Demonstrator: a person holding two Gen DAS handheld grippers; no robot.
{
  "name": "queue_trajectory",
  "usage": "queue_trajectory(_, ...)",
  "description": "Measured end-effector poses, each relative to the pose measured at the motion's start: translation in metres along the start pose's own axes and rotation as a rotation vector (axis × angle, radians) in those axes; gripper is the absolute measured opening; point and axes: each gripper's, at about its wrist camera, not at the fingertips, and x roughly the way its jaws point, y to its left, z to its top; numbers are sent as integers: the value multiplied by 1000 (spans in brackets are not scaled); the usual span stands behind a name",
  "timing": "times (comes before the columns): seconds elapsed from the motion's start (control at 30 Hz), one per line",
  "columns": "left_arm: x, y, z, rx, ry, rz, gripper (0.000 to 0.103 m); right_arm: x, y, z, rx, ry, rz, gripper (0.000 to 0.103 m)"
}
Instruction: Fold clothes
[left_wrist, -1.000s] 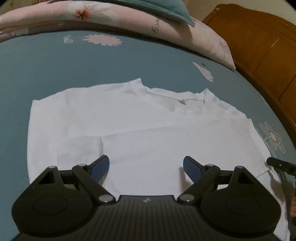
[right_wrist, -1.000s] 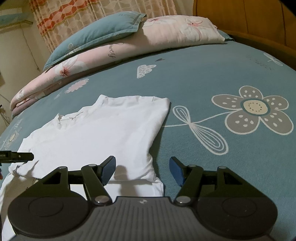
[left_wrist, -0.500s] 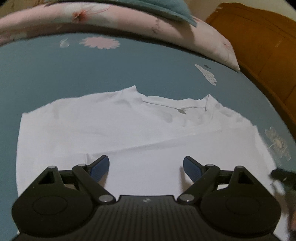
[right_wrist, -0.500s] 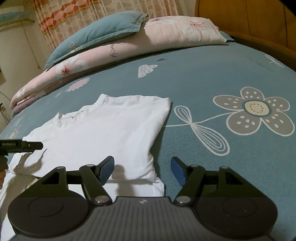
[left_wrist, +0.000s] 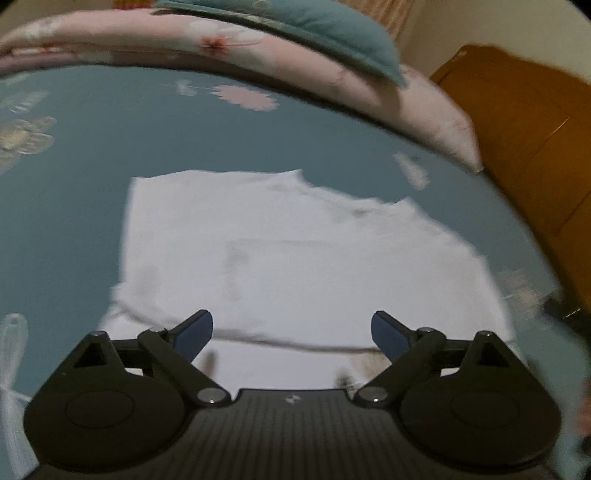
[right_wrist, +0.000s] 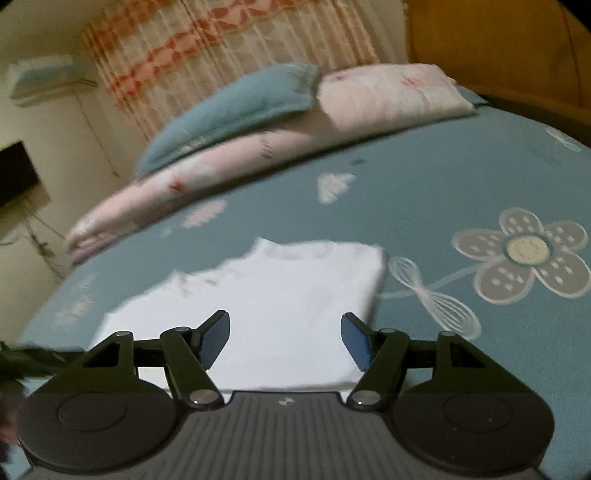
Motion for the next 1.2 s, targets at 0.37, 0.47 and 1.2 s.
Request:
queue_trajectory(0.37, 11, 24, -14, 45, 36, 41, 93, 59, 168, 66, -728, 158, 172, 30)
queue_trajectory(0.47, 12, 31, -13, 27, 46, 21, 93, 114, 200, 56, -861, 250, 213, 26)
queue_trajectory(1.2, 16, 49, -13, -20, 57, 9, 94, 244, 218, 5, -1033, 485, 328, 2)
